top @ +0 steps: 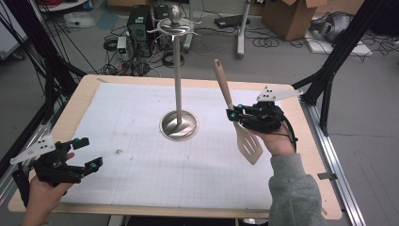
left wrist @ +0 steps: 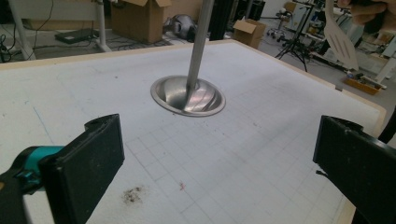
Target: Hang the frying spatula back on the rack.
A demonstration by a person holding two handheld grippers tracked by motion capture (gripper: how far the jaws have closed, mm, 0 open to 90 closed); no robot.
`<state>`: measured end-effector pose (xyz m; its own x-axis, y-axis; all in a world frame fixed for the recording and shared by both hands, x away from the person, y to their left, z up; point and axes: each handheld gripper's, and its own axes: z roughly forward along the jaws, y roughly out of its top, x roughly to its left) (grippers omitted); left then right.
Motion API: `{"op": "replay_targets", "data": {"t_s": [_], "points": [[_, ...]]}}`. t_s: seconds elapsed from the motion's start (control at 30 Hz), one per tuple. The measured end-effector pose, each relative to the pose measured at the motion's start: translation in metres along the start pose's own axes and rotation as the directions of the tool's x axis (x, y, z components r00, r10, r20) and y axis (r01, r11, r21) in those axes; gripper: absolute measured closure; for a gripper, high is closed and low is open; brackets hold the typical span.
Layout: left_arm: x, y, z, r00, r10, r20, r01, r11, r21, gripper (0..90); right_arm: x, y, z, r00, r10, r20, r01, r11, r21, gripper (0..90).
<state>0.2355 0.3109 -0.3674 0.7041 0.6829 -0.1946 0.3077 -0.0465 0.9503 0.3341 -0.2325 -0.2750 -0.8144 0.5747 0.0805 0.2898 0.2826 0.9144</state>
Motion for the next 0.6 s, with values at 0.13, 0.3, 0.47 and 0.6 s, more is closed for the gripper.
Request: {"op": "replay_targets", "data": {"t_s": [0.13,0.3,0.47,0.6], "points": [[0.0,0.0,-0.005,1.0,-0.002,-0.008,0.001,1.0,-0.008,2.4,-0.005,0.005,0.003,1.0,0.008,-0.005,-0.008,1.0,-0.001,78.1],[-0.001,-0.001,-0.008,0.9999,-0.002,-0.013,0.002,0.9999,-0.012,2.4,-0.008,0.011,0.007,0.9998,0.005,-0.021,-0.005,1.0,0.008,78.1],[-0.001,-0.002,-0.01,0.9999,-0.003,-0.017,0.003,0.9999,-0.01,2.4,-0.01,0.018,0.01,0.9995,0.005,-0.032,-0.005,1.0,0.005,78.1],[-0.001,-0.003,-0.012,0.9997,-0.006,-0.022,0.006,0.9999,-0.009,2.4,-0.01,0.025,0.012,0.9992,0.008,-0.04,-0.008,1.0,0.001,78.1]]}}
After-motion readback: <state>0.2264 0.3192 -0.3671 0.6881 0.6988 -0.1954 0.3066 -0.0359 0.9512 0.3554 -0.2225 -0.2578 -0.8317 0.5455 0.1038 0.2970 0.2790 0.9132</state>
